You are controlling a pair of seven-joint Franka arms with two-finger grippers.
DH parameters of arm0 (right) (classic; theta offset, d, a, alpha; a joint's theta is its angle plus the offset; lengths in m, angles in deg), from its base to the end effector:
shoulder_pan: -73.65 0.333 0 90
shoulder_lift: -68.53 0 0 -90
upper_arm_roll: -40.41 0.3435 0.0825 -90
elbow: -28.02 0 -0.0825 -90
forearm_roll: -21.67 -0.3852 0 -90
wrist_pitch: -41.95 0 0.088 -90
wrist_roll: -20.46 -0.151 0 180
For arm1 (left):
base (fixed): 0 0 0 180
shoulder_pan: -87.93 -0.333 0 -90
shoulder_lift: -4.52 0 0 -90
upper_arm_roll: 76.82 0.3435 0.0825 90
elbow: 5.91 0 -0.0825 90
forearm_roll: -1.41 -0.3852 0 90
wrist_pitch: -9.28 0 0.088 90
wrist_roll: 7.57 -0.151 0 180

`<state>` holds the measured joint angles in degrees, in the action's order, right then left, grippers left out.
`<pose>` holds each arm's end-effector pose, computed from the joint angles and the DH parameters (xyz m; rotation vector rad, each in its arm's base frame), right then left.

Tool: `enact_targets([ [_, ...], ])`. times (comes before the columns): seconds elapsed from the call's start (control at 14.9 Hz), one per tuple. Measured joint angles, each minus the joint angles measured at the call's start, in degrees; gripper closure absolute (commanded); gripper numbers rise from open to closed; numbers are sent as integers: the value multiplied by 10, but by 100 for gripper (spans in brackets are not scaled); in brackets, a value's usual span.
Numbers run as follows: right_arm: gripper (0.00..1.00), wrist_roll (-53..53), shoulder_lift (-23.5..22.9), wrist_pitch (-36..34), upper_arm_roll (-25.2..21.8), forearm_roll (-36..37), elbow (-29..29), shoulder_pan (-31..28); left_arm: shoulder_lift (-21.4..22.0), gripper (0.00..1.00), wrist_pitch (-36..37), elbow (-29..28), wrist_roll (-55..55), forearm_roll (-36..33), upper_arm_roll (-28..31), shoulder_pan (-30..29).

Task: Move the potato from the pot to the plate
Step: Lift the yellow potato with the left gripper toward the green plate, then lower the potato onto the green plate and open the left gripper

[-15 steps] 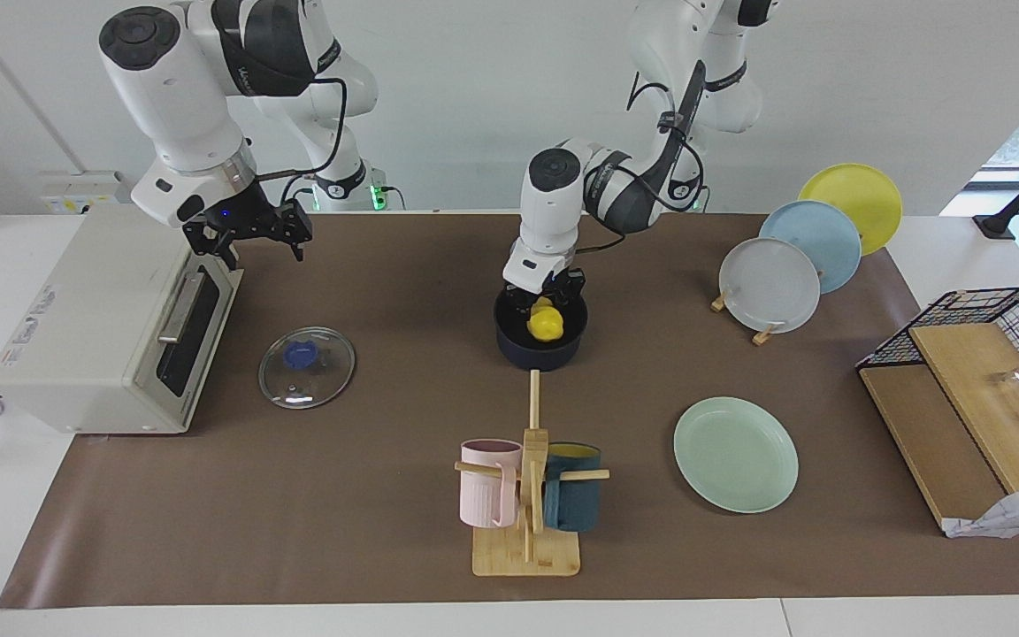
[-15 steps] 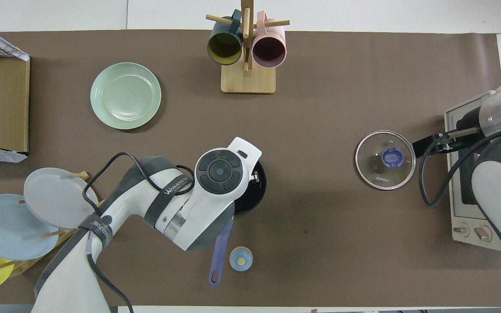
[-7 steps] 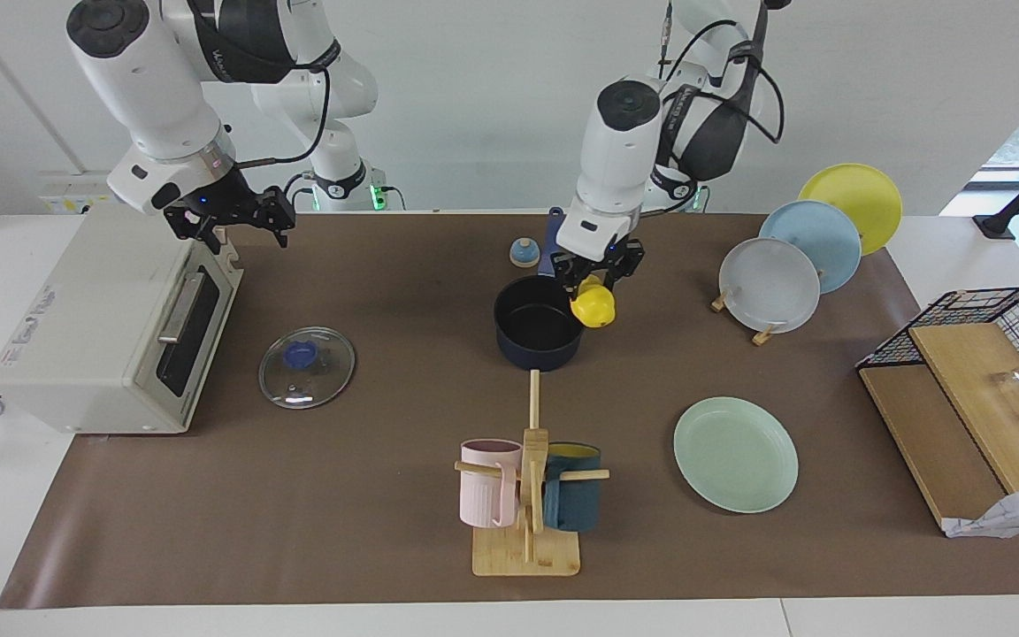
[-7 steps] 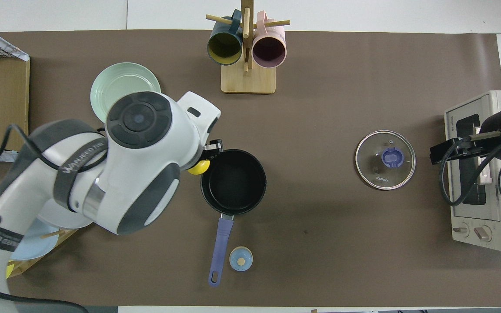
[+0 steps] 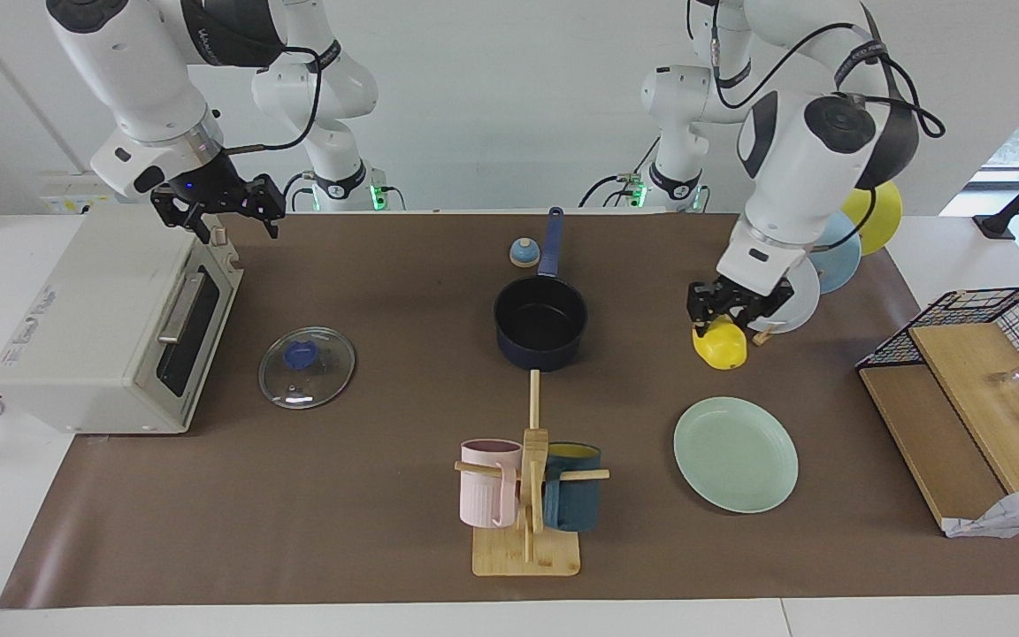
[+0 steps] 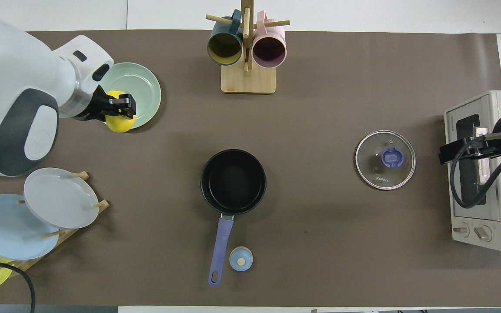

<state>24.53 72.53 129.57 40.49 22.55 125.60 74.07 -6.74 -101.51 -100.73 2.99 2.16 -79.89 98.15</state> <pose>0.5198 0.0022 0.5804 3.1226 0.1248 -0.1634 0.6240 -0.1466 0.4833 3.0993 -0.0652 0.1178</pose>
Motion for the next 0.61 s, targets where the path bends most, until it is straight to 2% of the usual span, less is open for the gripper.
enact_targets([
  [0.4, 0, 0, -16, -1, -6, 0, 0, 0, -123, 100, -155, 1, -100, -10, 0, -39],
  [0.61, 0, 0, -15, -2, -9, 0, 0, 0, -154, 100, -189, 1, -104, -16, -2, -39],
])
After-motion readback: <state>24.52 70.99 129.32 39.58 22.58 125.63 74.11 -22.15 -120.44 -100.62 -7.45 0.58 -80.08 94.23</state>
